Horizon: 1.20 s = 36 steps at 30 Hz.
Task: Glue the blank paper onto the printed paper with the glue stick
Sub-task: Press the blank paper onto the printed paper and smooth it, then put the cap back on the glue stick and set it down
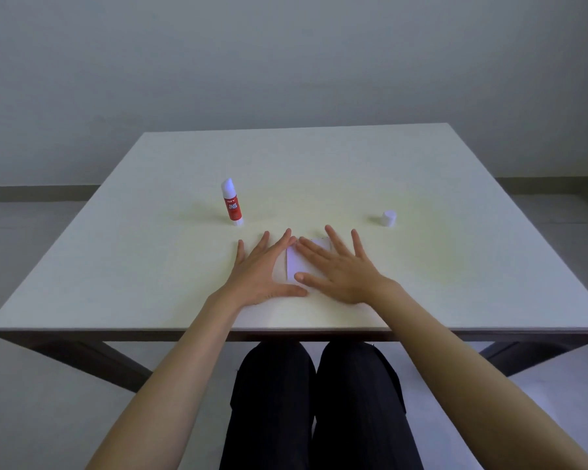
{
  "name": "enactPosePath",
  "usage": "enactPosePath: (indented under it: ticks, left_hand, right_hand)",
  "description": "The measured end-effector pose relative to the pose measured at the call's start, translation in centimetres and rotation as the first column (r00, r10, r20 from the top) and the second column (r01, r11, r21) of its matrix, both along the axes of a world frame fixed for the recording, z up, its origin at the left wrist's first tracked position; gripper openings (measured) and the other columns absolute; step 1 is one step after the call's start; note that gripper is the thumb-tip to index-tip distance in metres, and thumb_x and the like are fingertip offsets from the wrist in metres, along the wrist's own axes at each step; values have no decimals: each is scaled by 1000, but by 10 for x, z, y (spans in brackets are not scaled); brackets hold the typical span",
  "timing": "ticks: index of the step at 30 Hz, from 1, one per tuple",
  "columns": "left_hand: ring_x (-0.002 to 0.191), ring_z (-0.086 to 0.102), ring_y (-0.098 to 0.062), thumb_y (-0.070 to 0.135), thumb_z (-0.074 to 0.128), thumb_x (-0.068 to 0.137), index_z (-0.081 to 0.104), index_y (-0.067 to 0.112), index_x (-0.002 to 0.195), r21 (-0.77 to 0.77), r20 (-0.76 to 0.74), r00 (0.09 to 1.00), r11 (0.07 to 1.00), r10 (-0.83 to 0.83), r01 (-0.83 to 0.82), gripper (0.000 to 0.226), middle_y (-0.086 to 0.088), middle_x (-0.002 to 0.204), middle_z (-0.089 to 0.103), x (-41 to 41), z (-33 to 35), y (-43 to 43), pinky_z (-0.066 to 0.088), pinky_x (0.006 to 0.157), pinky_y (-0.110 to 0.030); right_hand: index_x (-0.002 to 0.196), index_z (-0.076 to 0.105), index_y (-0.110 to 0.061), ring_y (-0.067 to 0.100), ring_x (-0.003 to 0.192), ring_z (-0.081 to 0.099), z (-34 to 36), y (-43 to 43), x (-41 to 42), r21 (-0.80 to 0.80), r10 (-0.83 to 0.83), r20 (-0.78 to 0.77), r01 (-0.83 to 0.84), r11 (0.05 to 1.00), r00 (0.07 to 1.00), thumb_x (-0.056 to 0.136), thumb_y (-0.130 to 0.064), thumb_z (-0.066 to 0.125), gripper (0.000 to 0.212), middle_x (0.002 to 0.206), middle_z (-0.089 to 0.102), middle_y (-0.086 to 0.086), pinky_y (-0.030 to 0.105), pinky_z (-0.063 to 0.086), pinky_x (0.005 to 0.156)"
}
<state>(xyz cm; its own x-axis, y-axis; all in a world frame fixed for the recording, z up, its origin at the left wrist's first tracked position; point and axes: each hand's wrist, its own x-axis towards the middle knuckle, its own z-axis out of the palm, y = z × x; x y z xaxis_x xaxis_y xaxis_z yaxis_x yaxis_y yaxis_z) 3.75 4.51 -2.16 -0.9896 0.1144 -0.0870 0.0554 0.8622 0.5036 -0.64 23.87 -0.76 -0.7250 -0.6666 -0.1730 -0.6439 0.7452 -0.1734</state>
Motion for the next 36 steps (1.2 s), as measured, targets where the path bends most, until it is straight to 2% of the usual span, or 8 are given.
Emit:
enactPosePath:
  ticks: [17,21,24,26,29,31,33,36]
  left_hand:
    - [147,-11,-9,73,62,62,-2,33,150,-18,0,1000,1000,4,-4,116,22,156,15,2,2,3,-17,114,-50]
    - [146,-8,-2,64,68,65,-1,41,147,162,-27,1000,987,10,-5,110,20,156,11,6,4,-2,-18,113,-41]
    - [140,24,-3,45,75,71,27,31,146,345,-282,931,930,232,-128,90,21,145,30,9,9,-9,7,116,-31]
    - [128,40,-8,32,77,74,39,20,140,503,-412,745,812,525,-294,77,7,138,44,2,15,-20,30,109,-28]
    - [141,28,-18,33,72,79,19,15,149,576,-244,674,663,697,-478,90,-6,153,27,-20,23,-41,26,113,-32]
    - [144,23,-19,34,69,82,10,12,150,537,-148,711,659,688,-527,93,-6,157,22,-37,25,-49,23,116,-37]
    - [141,31,-19,31,66,85,13,9,150,552,-128,705,641,697,-534,87,-6,154,32,-49,24,-51,29,113,-40]
    - [122,54,-25,25,61,88,40,8,140,532,-158,658,625,737,-572,59,-9,128,62,-59,22,-51,42,100,-39]
  right_hand:
    - [150,-10,-38,20,147,-21,-12,-3,5,-30,20,-23,-21,999,1000,90,-69,13,72,159,-11,-21,52,-18,116]
    - [150,-10,-38,19,147,-21,-10,-4,5,-57,-14,7,14,998,1000,90,-69,11,72,160,-12,-18,52,-18,116]
    - [149,-10,-42,17,147,-22,-5,-3,7,-168,-35,28,39,985,999,85,-73,8,74,160,-13,-18,50,-17,116]
    - [149,-7,-43,13,147,-19,1,-1,5,-285,-67,40,75,956,997,84,-73,9,73,160,-12,-19,47,-15,116]
    - [152,13,-34,8,149,5,11,3,1,-581,-207,128,242,777,970,97,-54,24,60,161,11,-13,38,3,120]
    - [145,37,-25,9,137,36,16,7,0,-769,-295,320,429,474,900,100,-42,33,48,151,40,-5,26,27,109]
    - [132,53,-22,11,115,56,19,10,1,-802,-318,496,567,188,808,101,-36,34,39,128,60,-4,25,39,94]
    - [118,62,-18,12,91,63,19,14,1,-798,-354,541,598,70,763,102,-31,36,33,101,64,-8,28,44,84]
